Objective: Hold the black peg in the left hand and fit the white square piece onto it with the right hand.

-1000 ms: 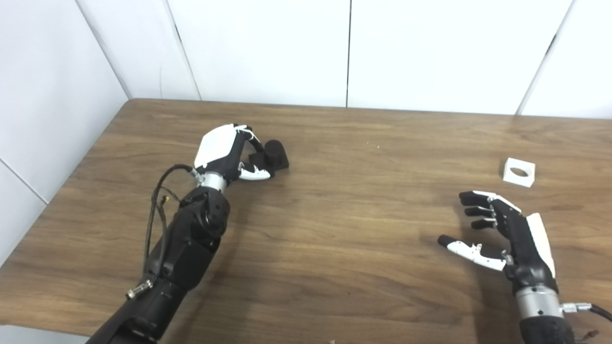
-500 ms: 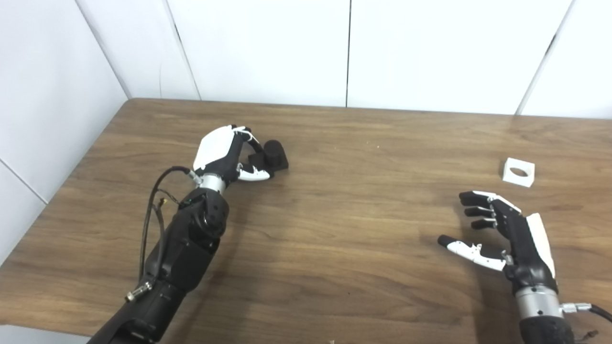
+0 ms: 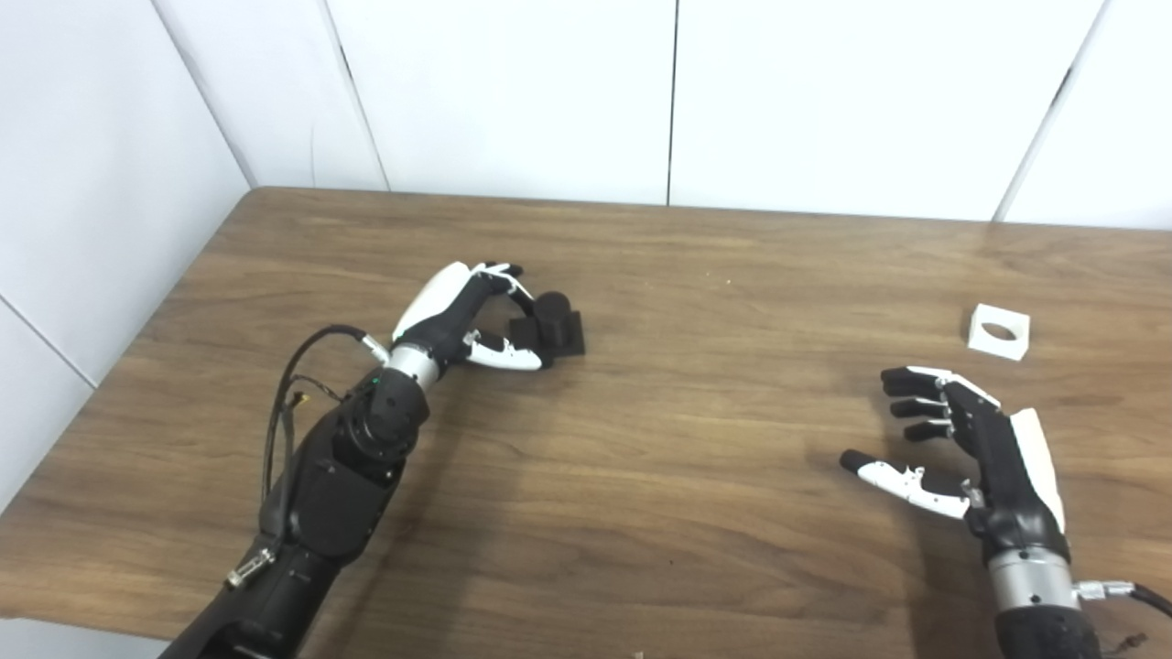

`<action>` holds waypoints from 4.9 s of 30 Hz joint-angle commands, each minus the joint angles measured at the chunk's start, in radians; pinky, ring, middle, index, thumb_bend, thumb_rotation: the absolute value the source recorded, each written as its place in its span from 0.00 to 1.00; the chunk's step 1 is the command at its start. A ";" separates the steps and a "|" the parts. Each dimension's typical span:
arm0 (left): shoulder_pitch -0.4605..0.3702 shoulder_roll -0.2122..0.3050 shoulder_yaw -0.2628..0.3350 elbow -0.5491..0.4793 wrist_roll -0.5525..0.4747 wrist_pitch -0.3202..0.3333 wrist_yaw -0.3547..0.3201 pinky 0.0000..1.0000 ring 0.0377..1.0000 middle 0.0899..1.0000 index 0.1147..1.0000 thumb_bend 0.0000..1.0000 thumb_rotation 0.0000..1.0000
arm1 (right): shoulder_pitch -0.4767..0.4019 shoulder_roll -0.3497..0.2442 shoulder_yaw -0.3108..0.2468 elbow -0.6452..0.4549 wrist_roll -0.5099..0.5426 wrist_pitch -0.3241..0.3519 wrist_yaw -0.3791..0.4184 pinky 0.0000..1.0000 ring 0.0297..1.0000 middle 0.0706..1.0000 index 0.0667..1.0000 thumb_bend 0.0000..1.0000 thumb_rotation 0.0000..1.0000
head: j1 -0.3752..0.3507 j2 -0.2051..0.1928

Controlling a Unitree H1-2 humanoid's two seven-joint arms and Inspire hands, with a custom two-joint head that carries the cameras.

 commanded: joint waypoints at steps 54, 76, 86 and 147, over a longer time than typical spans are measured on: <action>0.081 -0.100 -0.308 -0.022 -0.049 -0.204 -0.132 1.00 1.00 0.98 0.43 0.51 0.09 | -0.027 -0.003 -0.007 0.014 -0.012 -0.113 -0.033 0.56 0.65 0.67 0.64 0.67 0.00 | -0.120 0.036; 0.125 0.004 -0.234 -0.086 -0.140 -0.265 -0.193 1.00 1.00 0.96 0.43 0.52 0.07 | -0.059 0.077 0.036 -0.013 -0.150 -0.038 -0.056 0.59 0.68 0.69 0.66 0.64 0.10 | -0.693 0.003; 0.120 0.014 -0.208 -0.076 -0.145 -0.279 -0.219 0.99 1.00 0.96 0.42 0.52 0.06 | -0.100 0.082 0.042 0.018 -0.180 -0.043 -0.074 0.58 0.68 0.69 0.66 0.63 0.10 | -0.803 -0.037; 0.151 -0.018 -0.181 -0.093 -0.119 -0.273 -0.217 0.96 1.00 0.95 0.42 0.52 0.06 | -0.709 -0.484 0.198 0.526 -0.376 0.154 0.413 0.88 0.95 0.94 0.80 0.80 0.47 | -0.779 -0.037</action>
